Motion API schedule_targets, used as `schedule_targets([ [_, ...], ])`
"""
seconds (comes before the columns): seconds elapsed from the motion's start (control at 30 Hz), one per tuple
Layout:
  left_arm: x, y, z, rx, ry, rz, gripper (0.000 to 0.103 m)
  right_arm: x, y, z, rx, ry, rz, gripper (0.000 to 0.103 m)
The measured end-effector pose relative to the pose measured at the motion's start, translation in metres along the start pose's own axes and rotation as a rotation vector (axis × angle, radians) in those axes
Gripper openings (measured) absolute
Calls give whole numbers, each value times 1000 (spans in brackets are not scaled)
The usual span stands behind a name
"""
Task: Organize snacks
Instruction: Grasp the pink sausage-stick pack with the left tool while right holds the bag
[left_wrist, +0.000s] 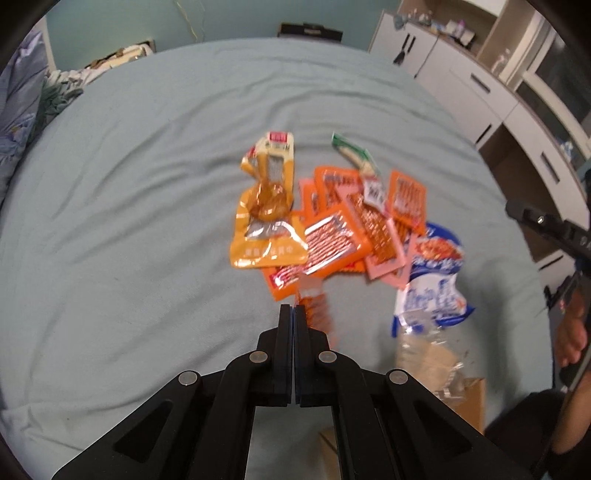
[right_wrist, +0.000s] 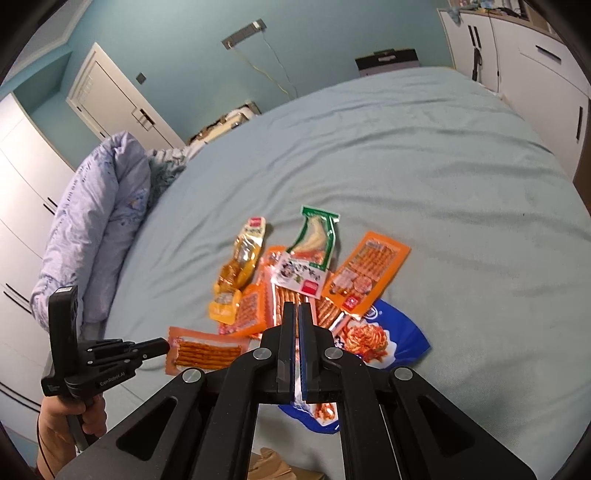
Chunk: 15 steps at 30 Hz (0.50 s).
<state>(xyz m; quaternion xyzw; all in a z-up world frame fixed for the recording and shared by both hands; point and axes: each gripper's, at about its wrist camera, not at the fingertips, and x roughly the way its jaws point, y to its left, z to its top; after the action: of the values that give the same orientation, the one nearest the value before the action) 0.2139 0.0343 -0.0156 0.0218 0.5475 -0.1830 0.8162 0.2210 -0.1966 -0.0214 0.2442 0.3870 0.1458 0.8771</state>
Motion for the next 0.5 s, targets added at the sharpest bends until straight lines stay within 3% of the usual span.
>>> schedule_targets([
  [0.37,-78,-17,-27,39,-144,-54,0,-23,-5,-26,20,-27,45,0],
  [0.5,-73,-13,-43,23,-96,-48,0,-36,-15,-53,57,-3,12,0],
])
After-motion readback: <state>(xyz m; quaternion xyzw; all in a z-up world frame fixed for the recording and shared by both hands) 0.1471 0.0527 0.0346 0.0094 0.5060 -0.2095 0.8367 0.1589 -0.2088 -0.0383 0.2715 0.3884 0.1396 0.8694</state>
